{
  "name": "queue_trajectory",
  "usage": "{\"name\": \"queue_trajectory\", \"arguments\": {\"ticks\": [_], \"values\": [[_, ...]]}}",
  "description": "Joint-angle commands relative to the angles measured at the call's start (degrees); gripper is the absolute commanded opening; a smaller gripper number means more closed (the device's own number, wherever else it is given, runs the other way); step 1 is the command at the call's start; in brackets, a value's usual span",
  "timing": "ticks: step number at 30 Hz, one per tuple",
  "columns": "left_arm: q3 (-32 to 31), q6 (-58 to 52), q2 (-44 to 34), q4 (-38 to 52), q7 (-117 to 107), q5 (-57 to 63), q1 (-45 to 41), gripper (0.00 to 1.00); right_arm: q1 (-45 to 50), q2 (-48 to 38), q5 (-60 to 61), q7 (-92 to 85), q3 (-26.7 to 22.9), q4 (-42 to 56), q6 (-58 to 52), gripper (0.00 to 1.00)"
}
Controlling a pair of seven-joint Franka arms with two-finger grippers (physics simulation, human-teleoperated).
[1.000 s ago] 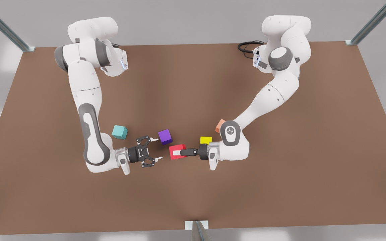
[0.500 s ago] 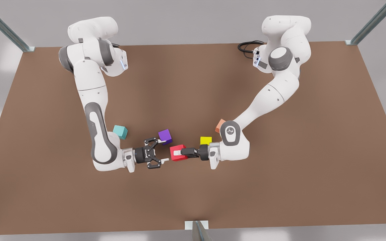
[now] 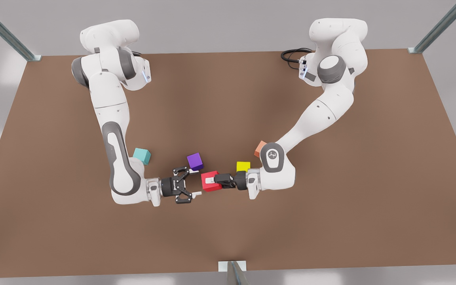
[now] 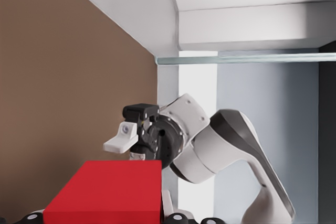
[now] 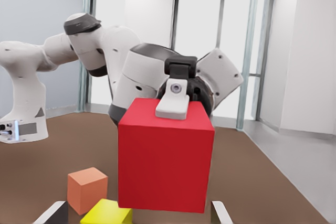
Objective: Pick up red wooden cube and pass to hand red wooden cube and place in blue wooden cube
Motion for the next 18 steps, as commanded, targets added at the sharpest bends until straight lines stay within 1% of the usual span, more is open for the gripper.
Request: {"name": "queue_trajectory", "arguments": {"ticks": [1, 18], "values": [[0.0, -0.6, -0.1, 0.0, 9.6, -1.5, 0.1, 0.49, 0.0, 0.2, 0.2, 0.8, 0.0, 0.5, 0.7, 1.0], [0.0, -0.6, -0.1, 0.0, 9.6, -1.6, 0.2, 0.5, 0.0, 0.5, 0.6, 2.0, 2.6, 2.2, 1.2, 1.0]]}}
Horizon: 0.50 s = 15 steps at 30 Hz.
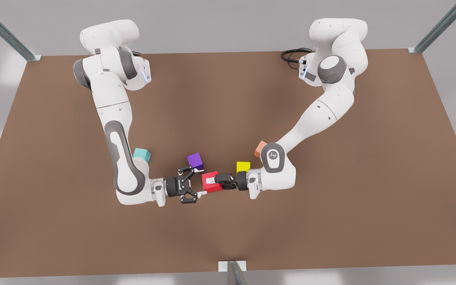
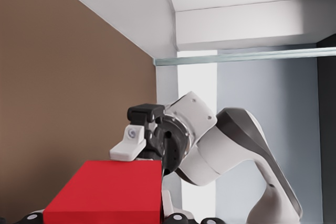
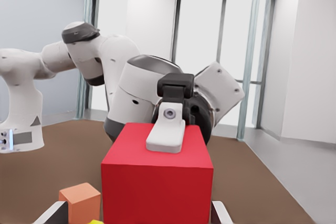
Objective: Pick up red wooden cube and pass to hand red wooden cube and place in blue wooden cube
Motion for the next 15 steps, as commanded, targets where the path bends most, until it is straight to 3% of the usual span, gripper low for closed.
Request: {"name": "queue_trajectory", "arguments": {"ticks": [1, 15], "values": [[0.0, -0.7, -0.1, 0.0, 7.2, -1.4, 0.0, 0.5, 0.1, 0.0, 0.1, 1.1, 0.1, 0.1, 0.4, 1.0], [0.0, -0.7, -0.1, 0.0, 7.2, -1.7, 0.0, 0.5, 2.8, 0.5, 1.5, 5.3, 0.5, 0.0, 3.5, 0.99]]}}
